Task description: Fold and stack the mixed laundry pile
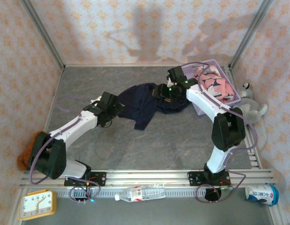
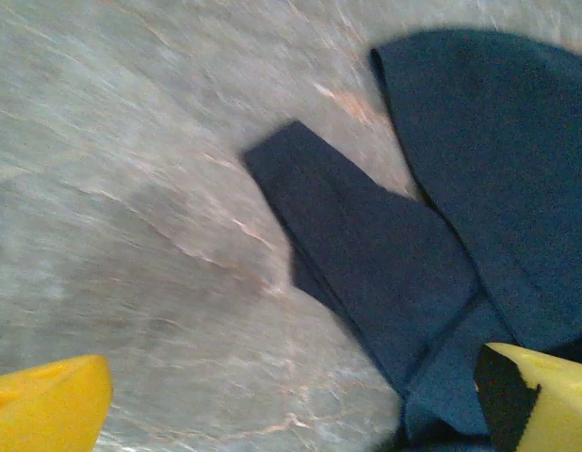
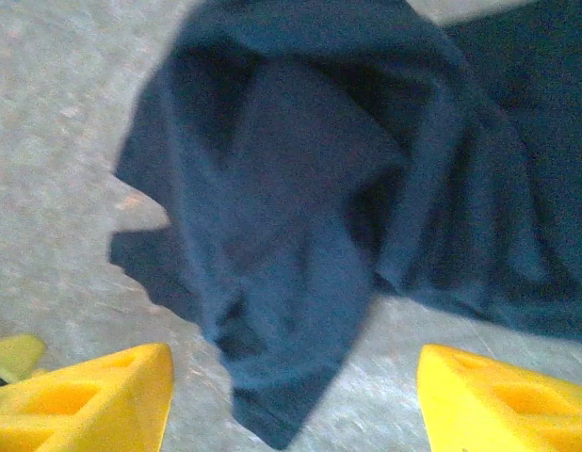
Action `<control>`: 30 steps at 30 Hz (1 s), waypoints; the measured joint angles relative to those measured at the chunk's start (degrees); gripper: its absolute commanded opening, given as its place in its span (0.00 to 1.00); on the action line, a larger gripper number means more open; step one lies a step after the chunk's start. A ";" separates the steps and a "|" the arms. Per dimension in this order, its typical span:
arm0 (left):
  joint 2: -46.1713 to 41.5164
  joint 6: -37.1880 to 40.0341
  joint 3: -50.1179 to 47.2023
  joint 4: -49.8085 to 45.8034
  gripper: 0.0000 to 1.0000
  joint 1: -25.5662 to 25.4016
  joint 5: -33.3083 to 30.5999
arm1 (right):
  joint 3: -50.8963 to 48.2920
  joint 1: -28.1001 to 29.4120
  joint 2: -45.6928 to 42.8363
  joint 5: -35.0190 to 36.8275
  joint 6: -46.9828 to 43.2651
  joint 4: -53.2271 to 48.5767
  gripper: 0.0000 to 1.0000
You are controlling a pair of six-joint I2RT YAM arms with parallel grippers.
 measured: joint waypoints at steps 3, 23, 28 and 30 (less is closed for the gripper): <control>5.27 -0.13 2.23 2.05 0.95 -1.79 2.51 | -6.86 0.02 -2.27 1.84 -0.02 0.20 0.67; 22.25 -5.66 14.91 8.74 0.38 -10.47 7.72 | -5.57 -1.16 12.94 15.45 1.20 7.30 0.11; 25.86 -4.63 19.04 6.64 0.00 -10.43 7.74 | -4.48 -3.17 12.74 16.61 0.79 7.17 0.00; 26.10 -3.65 21.11 4.98 0.00 -10.43 7.52 | -4.68 -4.37 11.67 16.83 0.55 6.82 0.00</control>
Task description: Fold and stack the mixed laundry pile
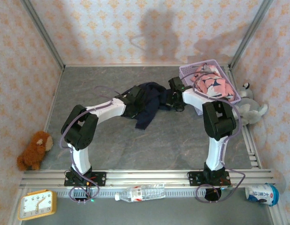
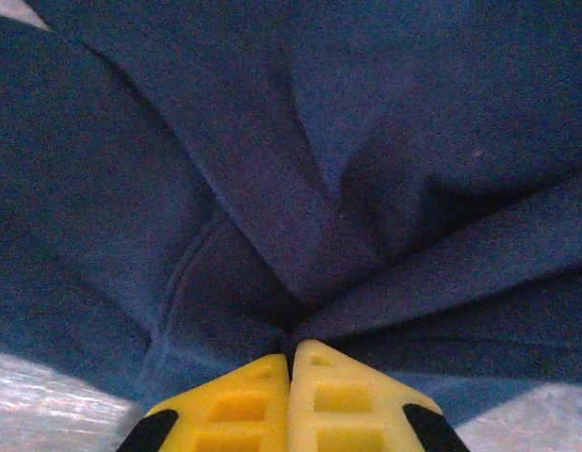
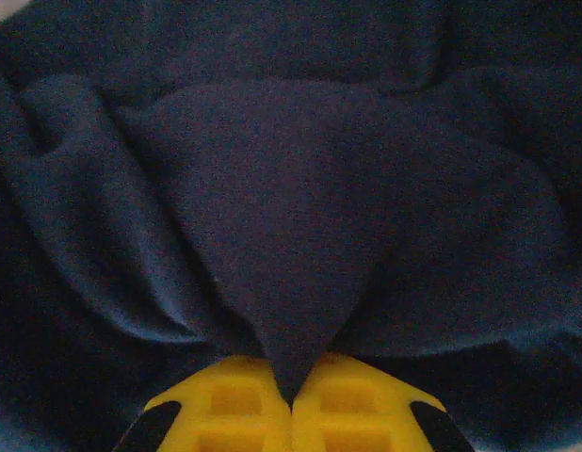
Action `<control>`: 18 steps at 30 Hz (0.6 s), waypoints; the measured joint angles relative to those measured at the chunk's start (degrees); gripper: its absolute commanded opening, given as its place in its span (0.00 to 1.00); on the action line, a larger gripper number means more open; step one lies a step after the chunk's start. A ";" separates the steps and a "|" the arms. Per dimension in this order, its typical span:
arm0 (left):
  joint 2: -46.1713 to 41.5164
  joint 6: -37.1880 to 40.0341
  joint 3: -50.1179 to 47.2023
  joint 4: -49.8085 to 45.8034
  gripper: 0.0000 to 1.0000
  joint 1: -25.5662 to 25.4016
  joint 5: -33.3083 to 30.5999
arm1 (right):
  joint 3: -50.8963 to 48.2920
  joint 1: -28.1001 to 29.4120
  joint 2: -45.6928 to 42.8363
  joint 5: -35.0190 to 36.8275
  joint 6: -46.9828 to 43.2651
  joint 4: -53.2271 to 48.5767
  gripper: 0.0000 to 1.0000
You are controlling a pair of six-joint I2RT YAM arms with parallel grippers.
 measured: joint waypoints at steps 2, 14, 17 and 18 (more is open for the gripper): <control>-0.52 1.03 1.36 -1.31 0.00 0.26 -0.55 | -0.55 -1.14 -2.36 0.31 -0.63 -0.48 0.00; -14.10 6.40 3.32 -10.95 0.00 10.80 -1.79 | 2.56 -3.89 -15.10 -3.10 -4.98 -6.03 0.00; -14.64 8.50 7.69 -13.60 0.00 12.39 -1.68 | 6.36 -3.89 -14.64 -5.22 -5.20 -8.44 0.00; -14.64 9.60 9.81 -14.78 0.00 12.87 -1.73 | 8.35 -3.89 -14.38 -5.66 -5.40 -9.38 0.00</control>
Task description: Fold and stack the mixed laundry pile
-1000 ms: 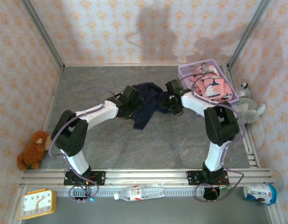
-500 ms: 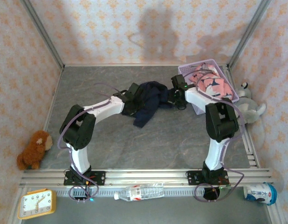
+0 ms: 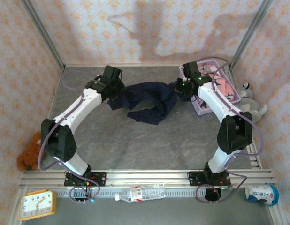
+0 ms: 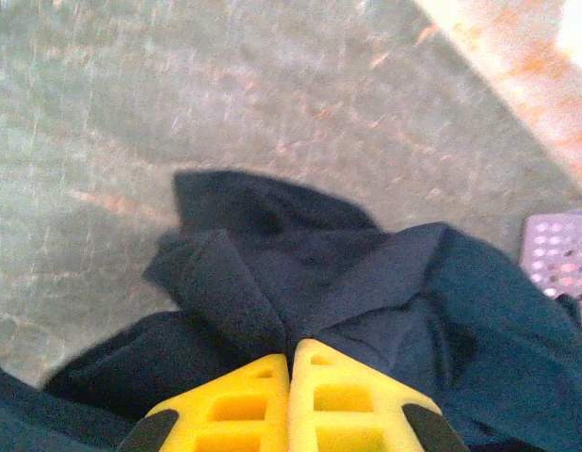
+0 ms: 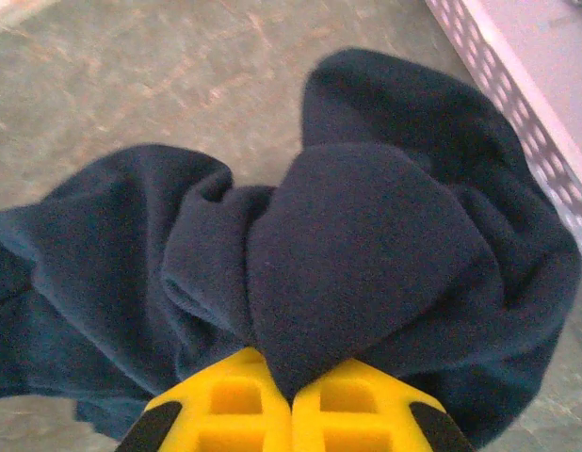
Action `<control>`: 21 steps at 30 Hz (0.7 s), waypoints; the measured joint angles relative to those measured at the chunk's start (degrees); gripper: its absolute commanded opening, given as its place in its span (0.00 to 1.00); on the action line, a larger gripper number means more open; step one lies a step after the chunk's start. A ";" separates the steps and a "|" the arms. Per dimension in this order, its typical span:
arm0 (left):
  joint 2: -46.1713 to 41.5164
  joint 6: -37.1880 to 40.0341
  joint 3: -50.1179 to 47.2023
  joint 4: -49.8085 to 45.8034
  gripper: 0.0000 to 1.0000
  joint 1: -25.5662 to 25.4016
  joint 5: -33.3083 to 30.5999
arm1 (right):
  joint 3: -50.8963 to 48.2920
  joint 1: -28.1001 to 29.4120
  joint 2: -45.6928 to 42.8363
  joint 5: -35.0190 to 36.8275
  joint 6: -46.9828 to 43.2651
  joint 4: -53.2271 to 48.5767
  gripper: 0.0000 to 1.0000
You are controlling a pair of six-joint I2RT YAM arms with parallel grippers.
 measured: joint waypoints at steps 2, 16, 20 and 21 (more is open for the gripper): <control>0.00 2.14 4.74 -2.71 0.00 1.05 -0.22 | 5.03 -0.02 0.46 -0.61 -0.68 -2.03 0.00; -12.02 16.70 24.76 -8.55 0.00 8.09 -8.98 | 28.28 0.00 -5.03 -4.09 -5.07 -7.93 0.00; -18.86 16.41 11.69 -5.07 0.00 8.09 -9.11 | 26.69 0.00 -3.89 -5.75 -3.56 -6.71 0.00; -19.85 15.52 7.10 -3.85 0.00 8.09 -8.76 | 26.64 0.00 -1.86 -6.29 -2.97 -6.16 0.00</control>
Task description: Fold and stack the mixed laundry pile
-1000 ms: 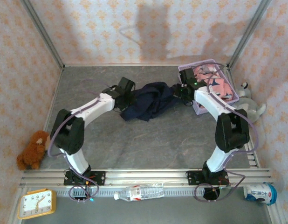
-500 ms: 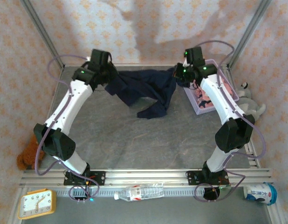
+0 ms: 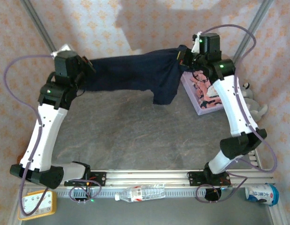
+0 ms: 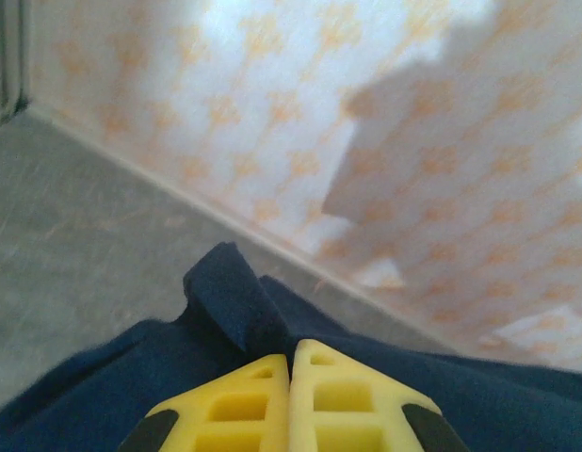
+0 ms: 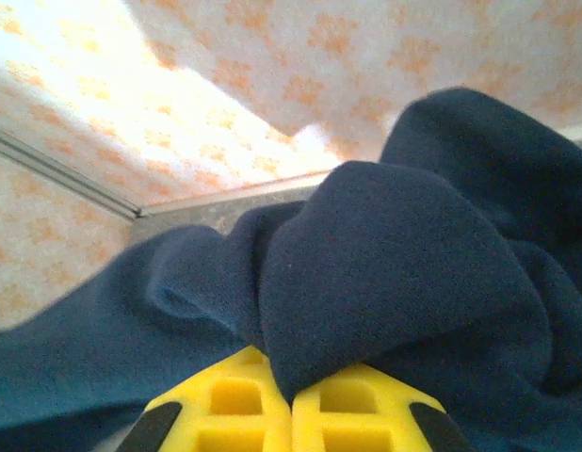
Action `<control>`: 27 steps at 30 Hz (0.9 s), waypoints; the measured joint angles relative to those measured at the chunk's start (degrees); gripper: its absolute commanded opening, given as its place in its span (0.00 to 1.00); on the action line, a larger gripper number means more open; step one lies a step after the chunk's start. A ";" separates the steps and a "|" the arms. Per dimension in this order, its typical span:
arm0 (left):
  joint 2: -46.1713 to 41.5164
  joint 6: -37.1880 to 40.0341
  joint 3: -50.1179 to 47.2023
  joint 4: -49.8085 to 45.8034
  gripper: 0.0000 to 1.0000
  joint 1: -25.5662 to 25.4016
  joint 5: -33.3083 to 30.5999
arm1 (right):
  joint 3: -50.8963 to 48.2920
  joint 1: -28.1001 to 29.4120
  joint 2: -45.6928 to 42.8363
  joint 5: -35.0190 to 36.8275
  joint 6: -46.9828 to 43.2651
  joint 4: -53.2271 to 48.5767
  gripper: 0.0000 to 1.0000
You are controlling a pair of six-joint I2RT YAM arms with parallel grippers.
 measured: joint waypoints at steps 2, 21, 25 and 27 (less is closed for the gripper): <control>-0.63 -2.43 -10.08 2.82 0.00 0.00 1.11 | 0.74 -0.02 5.68 -1.22 1.11 1.79 0.00; 2.40 -8.50 -32.98 1.79 0.76 -0.11 2.47 | -13.99 2.51 15.02 1.95 1.88 1.60 0.73; 2.01 -9.92 -39.17 1.75 0.75 -0.42 5.09 | -26.08 2.36 3.80 4.22 1.66 2.38 0.73; 1.18 -10.93 -42.95 1.55 0.75 -1.20 6.38 | -31.50 2.10 0.28 5.49 1.33 2.56 0.73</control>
